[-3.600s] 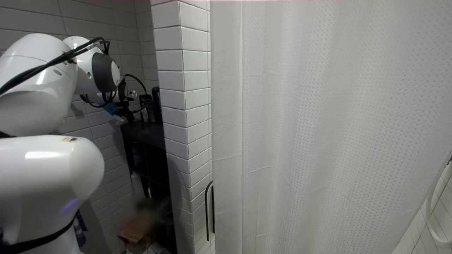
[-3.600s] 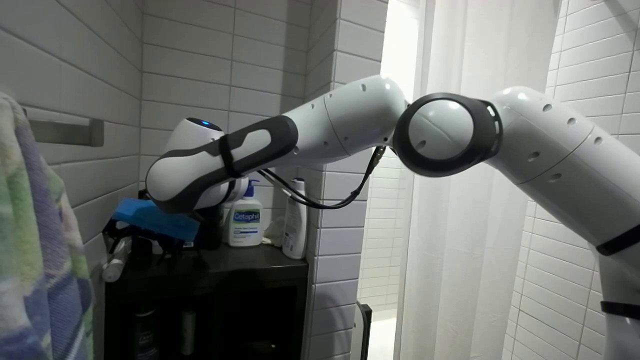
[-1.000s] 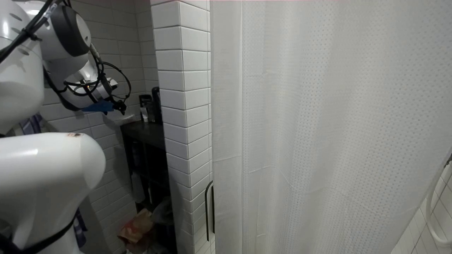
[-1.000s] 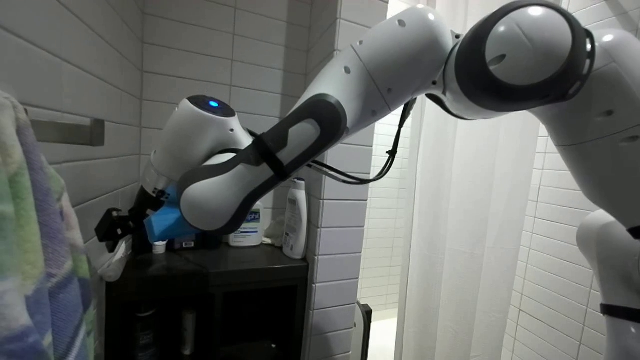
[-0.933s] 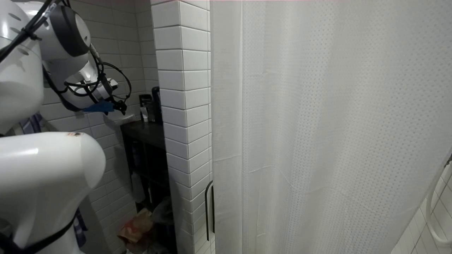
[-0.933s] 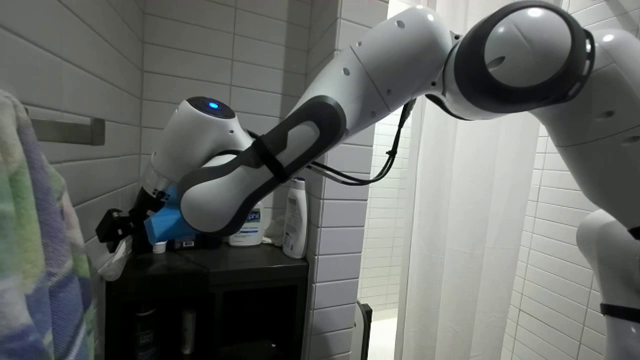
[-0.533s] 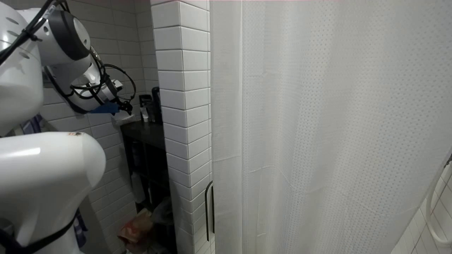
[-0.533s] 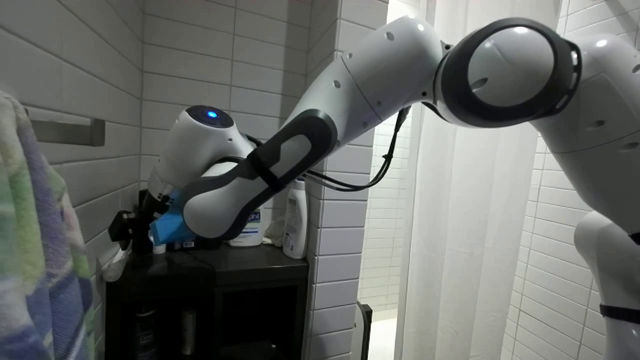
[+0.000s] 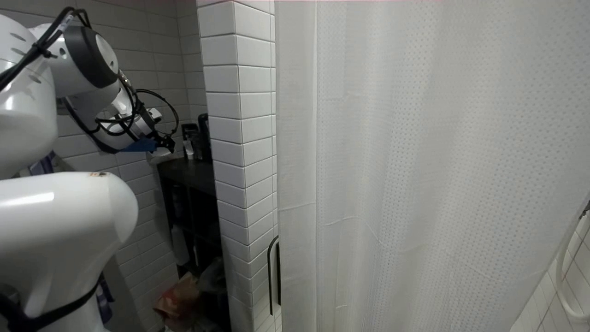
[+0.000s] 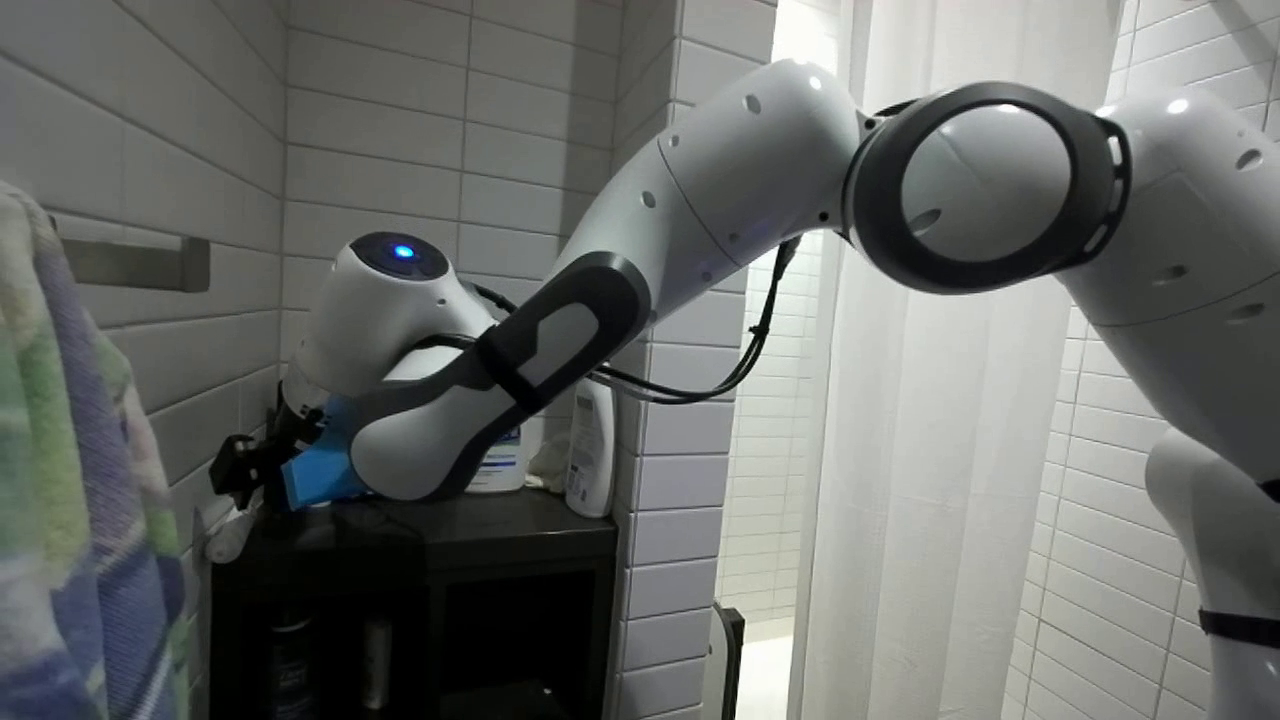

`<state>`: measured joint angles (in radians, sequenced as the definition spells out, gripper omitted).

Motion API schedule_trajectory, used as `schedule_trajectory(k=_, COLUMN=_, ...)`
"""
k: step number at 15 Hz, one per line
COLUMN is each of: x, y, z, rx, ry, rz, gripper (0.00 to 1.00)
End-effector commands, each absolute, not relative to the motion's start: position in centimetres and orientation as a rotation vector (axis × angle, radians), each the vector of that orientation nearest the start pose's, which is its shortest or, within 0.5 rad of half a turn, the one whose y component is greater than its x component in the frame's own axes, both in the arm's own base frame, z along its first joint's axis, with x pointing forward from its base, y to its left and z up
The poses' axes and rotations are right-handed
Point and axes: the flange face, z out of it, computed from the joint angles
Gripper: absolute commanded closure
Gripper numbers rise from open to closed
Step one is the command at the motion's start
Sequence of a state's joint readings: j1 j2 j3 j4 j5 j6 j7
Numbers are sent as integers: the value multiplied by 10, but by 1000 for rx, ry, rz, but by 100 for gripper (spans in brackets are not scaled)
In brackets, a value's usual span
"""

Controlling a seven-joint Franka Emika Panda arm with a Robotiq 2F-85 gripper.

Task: Put the white tube on the top shelf.

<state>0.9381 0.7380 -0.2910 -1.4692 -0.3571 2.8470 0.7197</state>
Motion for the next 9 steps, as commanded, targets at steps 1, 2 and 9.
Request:
schedule_trajectory(k=1, x=566, y=529, z=321, rx=-2783, ry=-502, rz=-1112, gripper=0)
schedule_trajectory(k=2, x=566, y=531, z=320, rx=-2781, ry=-497, rz=-1110, gripper=0)
schedule_trajectory(k=9, x=568, y=535, z=312, rx=-2784, ry=-485, rz=-1111, gripper=0)
